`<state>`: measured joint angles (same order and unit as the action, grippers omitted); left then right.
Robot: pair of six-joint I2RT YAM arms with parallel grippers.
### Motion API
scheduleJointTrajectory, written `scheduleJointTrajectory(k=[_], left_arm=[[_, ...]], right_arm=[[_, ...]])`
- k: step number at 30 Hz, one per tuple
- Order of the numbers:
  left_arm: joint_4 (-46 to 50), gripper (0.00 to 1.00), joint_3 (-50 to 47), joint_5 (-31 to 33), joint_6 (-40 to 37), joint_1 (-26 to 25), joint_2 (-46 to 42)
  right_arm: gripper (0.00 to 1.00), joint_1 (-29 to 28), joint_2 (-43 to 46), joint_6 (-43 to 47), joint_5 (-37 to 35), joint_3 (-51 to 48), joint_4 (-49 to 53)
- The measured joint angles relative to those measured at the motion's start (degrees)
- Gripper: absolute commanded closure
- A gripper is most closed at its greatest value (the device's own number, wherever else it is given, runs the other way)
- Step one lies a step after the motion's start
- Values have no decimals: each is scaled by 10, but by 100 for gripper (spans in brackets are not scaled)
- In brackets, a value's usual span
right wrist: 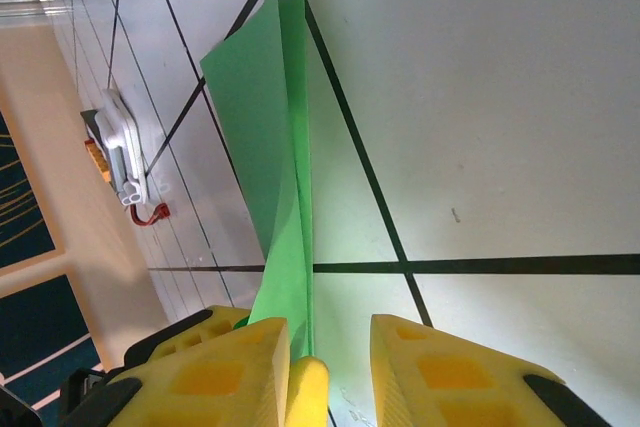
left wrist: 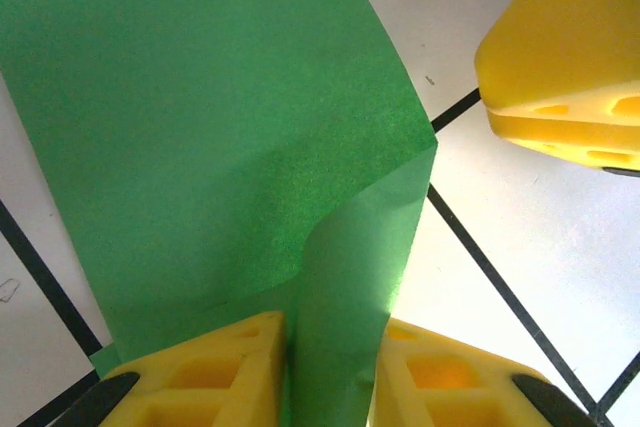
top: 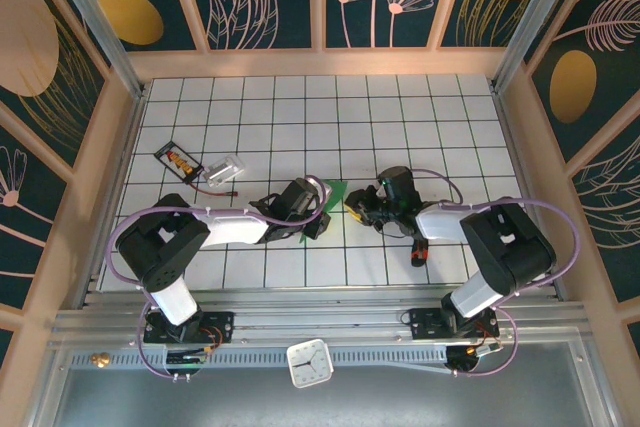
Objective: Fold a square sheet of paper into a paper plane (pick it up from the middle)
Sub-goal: Turn over the paper at the center of the table.
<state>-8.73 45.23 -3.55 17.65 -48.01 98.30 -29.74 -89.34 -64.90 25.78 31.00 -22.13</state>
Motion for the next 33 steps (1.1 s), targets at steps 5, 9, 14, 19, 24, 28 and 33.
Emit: scheduleJointTrajectory(k=[5,9,14,19,24,28,33], left_arm=[[0,73,0,-3,0,0,0],[0,73,0,-4,0,0,0],[0,73,0,-5,0,0,0],[0,72,0,-5,0,0,0],[0,71,0,-5,0,0,0],[0,68,0,-5,-1,0,0],[1,60,0,-5,-9,0,-2]], right_arm=[[69,0,-8,-2,-2,0,-10],[68,0,-13,-2,-2,8,-20],[67,0,-27,-4,-2,18,-32],[68,0,-61,-4,-2,33,-43],[75,0,-82,-11,0,38,-54],[87,0,-83,-17,2,41,-56],[100,0,-83,-19,2,48,-55]])
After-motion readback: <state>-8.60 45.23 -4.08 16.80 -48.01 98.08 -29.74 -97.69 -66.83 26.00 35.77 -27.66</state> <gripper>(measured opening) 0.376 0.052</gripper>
